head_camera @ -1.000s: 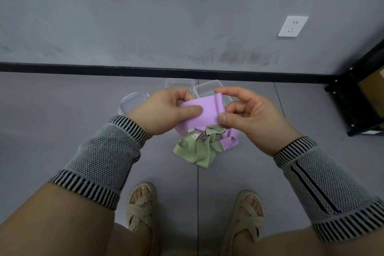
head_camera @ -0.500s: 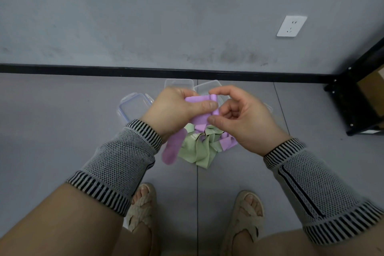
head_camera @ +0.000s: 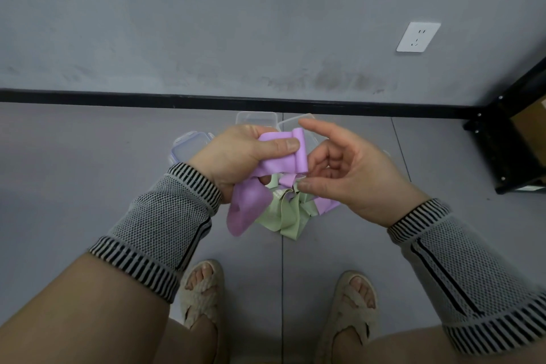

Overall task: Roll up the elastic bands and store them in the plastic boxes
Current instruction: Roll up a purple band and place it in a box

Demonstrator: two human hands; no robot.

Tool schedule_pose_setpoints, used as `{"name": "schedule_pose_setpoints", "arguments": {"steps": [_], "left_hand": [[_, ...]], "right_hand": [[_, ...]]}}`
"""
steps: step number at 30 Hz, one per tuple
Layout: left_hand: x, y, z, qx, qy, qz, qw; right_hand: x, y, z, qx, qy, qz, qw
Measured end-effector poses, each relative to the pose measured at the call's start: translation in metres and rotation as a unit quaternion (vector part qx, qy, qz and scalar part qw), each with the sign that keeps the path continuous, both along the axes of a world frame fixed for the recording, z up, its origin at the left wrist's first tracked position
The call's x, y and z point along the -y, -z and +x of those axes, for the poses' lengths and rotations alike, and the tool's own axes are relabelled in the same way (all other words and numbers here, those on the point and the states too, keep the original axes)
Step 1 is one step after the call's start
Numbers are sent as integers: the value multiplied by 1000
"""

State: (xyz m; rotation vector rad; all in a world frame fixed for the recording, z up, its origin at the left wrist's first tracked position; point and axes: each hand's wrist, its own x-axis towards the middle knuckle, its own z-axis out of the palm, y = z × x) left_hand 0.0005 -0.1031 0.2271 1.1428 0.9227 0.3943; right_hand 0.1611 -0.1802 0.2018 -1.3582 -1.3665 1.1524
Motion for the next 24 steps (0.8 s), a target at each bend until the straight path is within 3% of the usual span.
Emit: {"name": "schedule_pose_setpoints", "arguments": {"steps": [5, 11, 19, 21, 24], "left_hand": [[4, -3, 2, 21, 16, -18, 999], [0, 2, 1, -87, 26, 71, 993], [1, 17, 8, -154, -18, 190, 969], [0, 18, 8, -148, -31, 189, 970], [-3, 17, 5, -133, -34, 166, 977]], "right_hand": [[-1, 0, -6, 21, 13, 15, 1000], [0, -1, -4, 53, 23, 18, 998], [-3, 5, -9, 277, 37, 70, 958], [-3, 5, -9, 248, 41, 58, 966], [-2, 5, -6, 134, 40, 37, 990]]}}
